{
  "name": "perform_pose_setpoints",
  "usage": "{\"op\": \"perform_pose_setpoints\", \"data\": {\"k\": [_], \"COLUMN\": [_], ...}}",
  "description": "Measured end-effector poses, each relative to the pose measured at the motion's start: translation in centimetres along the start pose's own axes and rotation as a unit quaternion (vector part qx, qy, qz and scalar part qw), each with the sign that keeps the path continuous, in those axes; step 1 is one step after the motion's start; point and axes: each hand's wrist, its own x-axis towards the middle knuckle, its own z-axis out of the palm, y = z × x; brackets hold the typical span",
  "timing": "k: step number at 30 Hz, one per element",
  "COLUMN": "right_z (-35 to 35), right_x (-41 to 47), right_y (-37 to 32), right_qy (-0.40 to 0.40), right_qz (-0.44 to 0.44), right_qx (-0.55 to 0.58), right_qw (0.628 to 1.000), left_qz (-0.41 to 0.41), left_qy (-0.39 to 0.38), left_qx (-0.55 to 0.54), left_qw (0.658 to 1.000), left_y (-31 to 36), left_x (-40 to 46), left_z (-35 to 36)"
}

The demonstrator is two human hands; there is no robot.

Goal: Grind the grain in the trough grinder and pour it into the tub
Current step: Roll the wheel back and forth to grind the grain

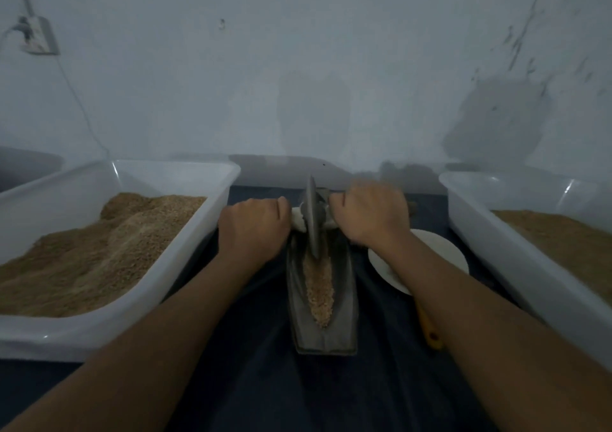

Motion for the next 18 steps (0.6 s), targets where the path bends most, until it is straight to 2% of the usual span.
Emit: {"op": "perform_pose_setpoints", "data": {"k": [2, 4, 7, 10, 12, 14, 16, 18], "right_z": [-0.4, -1.1, -2.5, -2.5, -1.9, -0.9, 0.3, 1.4], "right_x": [-2.5, -5.6, -9.4, -10.3, -9.0, -6.0, -2.5, 0.4], "right_y": [0.2, 0.6, 1.2, 1.3, 0.9, 0.8, 1.2, 1.7], "right_qy": [0.002, 0.027, 0.088, 0.109, 0.093, 0.060, 0.011, -0.037], "right_qz": [-0.026, -0.058, -0.083, -0.085, -0.069, -0.046, -0.015, -0.001], "right_qx": [-0.006, 0.045, 0.103, 0.115, 0.105, 0.040, 0.008, 0.028], "right_qw": [1.000, 0.997, 0.987, 0.984, 0.988, 0.996, 1.000, 0.999], "left_qz": [0.032, 0.055, 0.041, 0.050, 0.067, 0.091, 0.069, 0.056], "left_qy": [0.021, 0.045, 0.089, 0.106, 0.084, 0.064, 0.037, 0.020], "left_qx": [-0.017, -0.045, -0.096, -0.101, -0.061, -0.005, 0.019, 0.054], "left_qw": [0.999, 0.996, 0.991, 0.988, 0.992, 0.994, 0.997, 0.997], "left_y": [-0.1, -0.3, -0.3, -0.4, -0.5, -0.2, 0.0, 0.1], "left_x": [-2.1, -4.4, -7.1, -7.3, -5.9, -3.9, -1.7, 0.8], "left_z": [-1.3, -2.8, -4.6, -4.7, -3.9, -2.2, -1.0, -0.4]}}
